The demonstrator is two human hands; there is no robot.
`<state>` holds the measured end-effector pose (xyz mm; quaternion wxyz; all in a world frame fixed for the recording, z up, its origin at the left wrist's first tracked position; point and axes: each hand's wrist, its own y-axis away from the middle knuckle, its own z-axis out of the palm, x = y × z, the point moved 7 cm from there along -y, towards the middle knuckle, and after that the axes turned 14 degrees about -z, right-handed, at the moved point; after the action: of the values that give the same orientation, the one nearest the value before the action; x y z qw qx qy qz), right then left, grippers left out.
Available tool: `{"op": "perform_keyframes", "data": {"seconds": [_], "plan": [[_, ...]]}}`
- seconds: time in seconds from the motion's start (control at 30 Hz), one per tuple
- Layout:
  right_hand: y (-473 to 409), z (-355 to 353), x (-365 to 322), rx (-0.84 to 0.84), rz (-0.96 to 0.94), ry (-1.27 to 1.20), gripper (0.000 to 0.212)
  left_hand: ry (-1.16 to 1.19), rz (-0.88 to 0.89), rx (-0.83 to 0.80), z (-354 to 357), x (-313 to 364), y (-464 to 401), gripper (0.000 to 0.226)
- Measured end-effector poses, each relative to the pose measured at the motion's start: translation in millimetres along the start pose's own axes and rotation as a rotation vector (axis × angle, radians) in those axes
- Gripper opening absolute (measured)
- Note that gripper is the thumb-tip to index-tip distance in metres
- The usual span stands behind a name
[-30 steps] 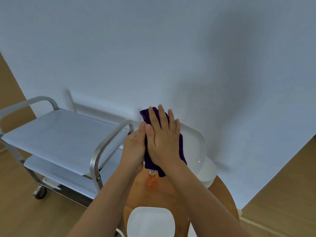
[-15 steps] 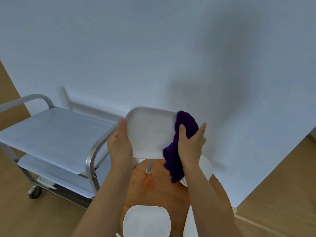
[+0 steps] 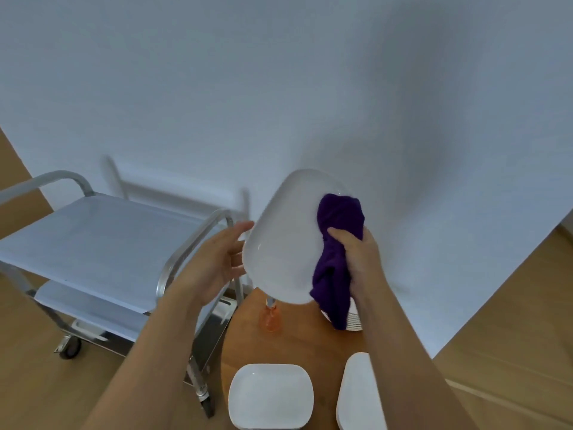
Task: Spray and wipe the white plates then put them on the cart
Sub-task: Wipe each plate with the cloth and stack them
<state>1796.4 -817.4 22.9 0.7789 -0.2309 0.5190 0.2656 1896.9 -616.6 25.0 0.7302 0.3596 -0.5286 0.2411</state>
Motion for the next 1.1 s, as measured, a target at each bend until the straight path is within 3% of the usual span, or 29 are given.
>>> {"op": "perform_keyframes", "data": {"seconds": [0.07,0.13,0.23,0.33,0.4,0.5,0.6,0.73,0.8,0.9,0.97,1.03,1.1], "plan": [[-0.6,9.8,-3.0,-0.150,-0.022,0.136,0.028,-0.051,-0.089,-0.043,5.6,8.9,-2.6,0.032],[2.9,21.2,-0.4,-0.241,-0.021,0.212,0.028,-0.081,-0.119,0.029,11.4,11.6,-7.2,0.025],[6.8,25.8,-1.3,-0.209,-0.073,0.184,0.026,-0.018,-0.119,0.177,12.6,6.3,-8.5,0.020],[18.3,24.8,5.2,-0.237,-0.152,0.279,0.028,0.243,-0.067,0.230,6.6,9.9,-7.5,0.028],[33.6,23.7,24.9,-0.187,-0.128,0.296,0.041,0.408,0.001,0.273,5.6,14.0,-10.0,0.032],[54.1,22.1,47.7,0.068,-0.084,0.383,0.074,0.591,-0.043,0.360,17.8,2.1,-12.7,0.034],[58.3,36.0,47.1,0.078,-0.176,0.338,0.054,0.738,-0.138,0.433,25.6,-19.1,-13.3,0.029],[49.6,22.1,42.3,0.068,-0.145,0.310,0.054,0.745,-0.100,0.282,23.6,-24.3,-13.5,0.031],[44.8,10.8,22.7,0.067,-0.277,0.328,0.040,0.541,-0.118,0.383,3.8,-26.9,-11.3,0.033],[49.8,7.8,-17.9,-0.017,-0.682,0.583,0.035,0.356,-0.123,0.583,-24.9,-16.7,1.2,0.040],[60.2,16.4,-30.0,-0.116,-0.906,0.697,0.033,0.327,-0.131,0.480,-14.5,-1.9,6.5,0.053],[73.4,30.2,-27.3,-0.244,-1.093,0.845,0.034,0.302,-0.234,0.261,14.4,5.3,3.3,0.092],[85.4,38.5,-17.6,-0.302,-1.231,0.975,0.035,0.396,-0.299,0.166,32.8,5.8,0.2,0.089]]}}
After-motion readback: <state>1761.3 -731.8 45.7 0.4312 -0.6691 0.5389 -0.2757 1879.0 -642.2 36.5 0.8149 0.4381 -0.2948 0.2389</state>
